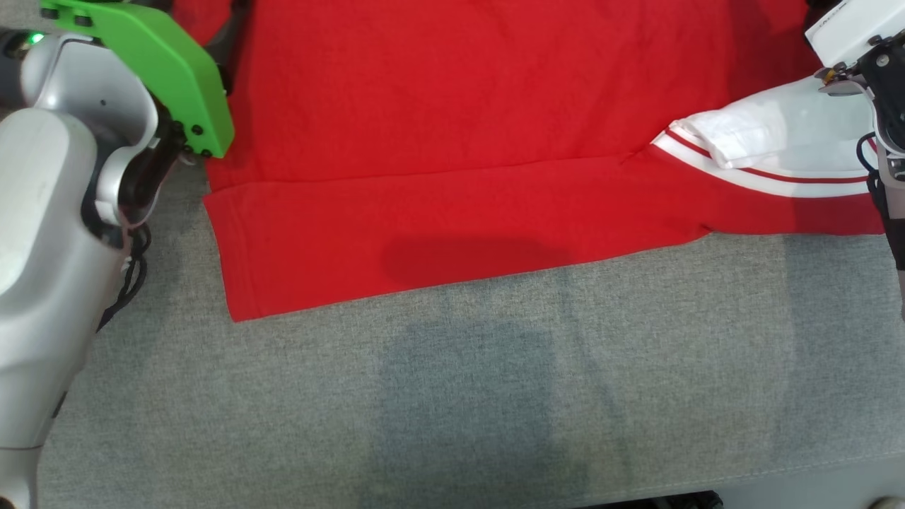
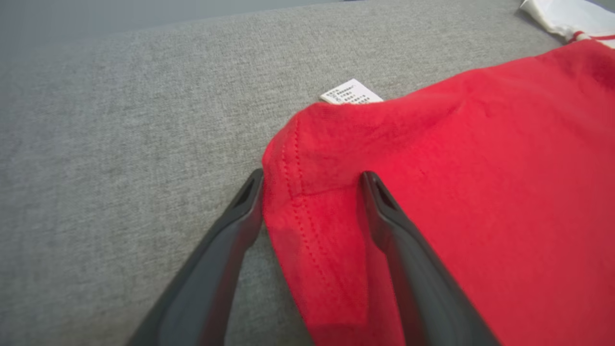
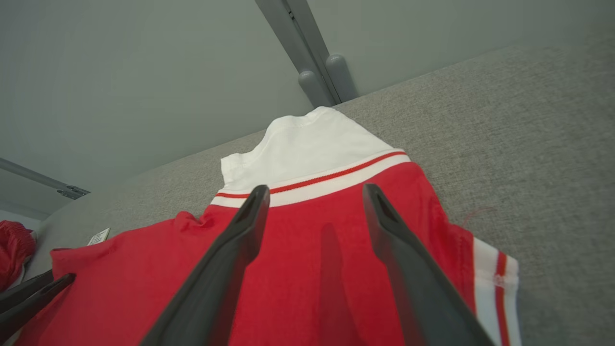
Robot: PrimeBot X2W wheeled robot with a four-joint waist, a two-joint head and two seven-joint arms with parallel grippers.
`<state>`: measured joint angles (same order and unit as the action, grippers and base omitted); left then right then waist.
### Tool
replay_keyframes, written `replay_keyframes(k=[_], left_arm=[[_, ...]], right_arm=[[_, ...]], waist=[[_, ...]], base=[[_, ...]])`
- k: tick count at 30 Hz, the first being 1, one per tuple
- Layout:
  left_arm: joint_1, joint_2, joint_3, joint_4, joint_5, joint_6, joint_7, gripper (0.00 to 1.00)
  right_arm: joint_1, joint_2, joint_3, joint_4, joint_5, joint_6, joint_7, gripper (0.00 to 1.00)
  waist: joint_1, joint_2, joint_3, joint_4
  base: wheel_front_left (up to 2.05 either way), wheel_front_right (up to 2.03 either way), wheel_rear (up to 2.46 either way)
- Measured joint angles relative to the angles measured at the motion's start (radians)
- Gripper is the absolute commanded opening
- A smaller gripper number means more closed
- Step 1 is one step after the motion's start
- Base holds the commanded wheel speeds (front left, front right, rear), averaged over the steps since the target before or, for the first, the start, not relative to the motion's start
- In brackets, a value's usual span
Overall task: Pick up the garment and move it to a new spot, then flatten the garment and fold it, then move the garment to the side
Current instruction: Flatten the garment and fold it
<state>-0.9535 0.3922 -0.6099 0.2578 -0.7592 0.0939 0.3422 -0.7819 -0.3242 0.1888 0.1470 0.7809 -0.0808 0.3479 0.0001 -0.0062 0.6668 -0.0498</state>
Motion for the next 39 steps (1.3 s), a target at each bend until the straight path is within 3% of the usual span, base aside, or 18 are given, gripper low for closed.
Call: replay_keyframes(k=[2, 5, 6, 16, 26, 33, 39], left_arm=[[-0.013, -0.019, -0.007, 0.014, 0.000, -0.010, -0.006, 1.00], [-0.036, -0.055, -0.026, 0.026, 0.000, -0.024, -0.009, 0.16], [-0.046, -0.069, -0.028, 0.027, 0.000, -0.025, -0.009, 0.00], [-0.114, -0.159, -0.061, -0.003, 0.032, -0.066, -0.089, 0.00], [-0.118, -0.217, -0.152, -0.051, 0.085, -0.114, -0.136, 0.00], [-0.115, -0.230, -0.174, -0.044, 0.091, -0.131, -0.164, 0.00], [-0.110, -0.242, -0.184, -0.039, 0.091, -0.135, -0.172, 0.00]], right_arm=[[-0.009, -0.002, 0.001, 0.013, -0.005, 0.000, -0.002, 1.00], [-0.020, -0.027, 0.001, 0.024, -0.030, 0.000, -0.004, 1.00], [-0.030, -0.034, 0.001, 0.027, -0.044, 0.000, -0.004, 1.00], [-0.196, -0.119, 0.005, 0.102, -0.176, -0.018, -0.008, 1.00], [-0.257, -0.157, 0.036, 0.198, -0.243, -0.027, 0.025, 1.00], [-0.282, -0.211, 0.043, 0.277, -0.291, -0.028, 0.056, 1.00], [-0.294, -0.206, 0.070, 0.320, -0.299, -0.028, 0.093, 1.00]], waist=[[0.0000, 0.0000, 0.000, 0.002], [0.0000, 0.0000, 0.001, 0.010], [0.0000, 0.0000, 0.002, 0.014], [0.0000, 0.0000, 0.022, 0.082], [0.0000, 0.0000, 0.056, 0.173], [0.0000, 0.0000, 0.067, 0.237], [0.0000, 0.0000, 0.069, 0.278]], base=[[0.00, 0.00, 0.00], [0.00, 0.00, 0.00], [0.00, 0.00, 0.00], [0.00, 0.00, 0.00], [0.00, 0.00, 0.00], [0.00, 0.00, 0.00], [0.00, 0.00, 0.00]])
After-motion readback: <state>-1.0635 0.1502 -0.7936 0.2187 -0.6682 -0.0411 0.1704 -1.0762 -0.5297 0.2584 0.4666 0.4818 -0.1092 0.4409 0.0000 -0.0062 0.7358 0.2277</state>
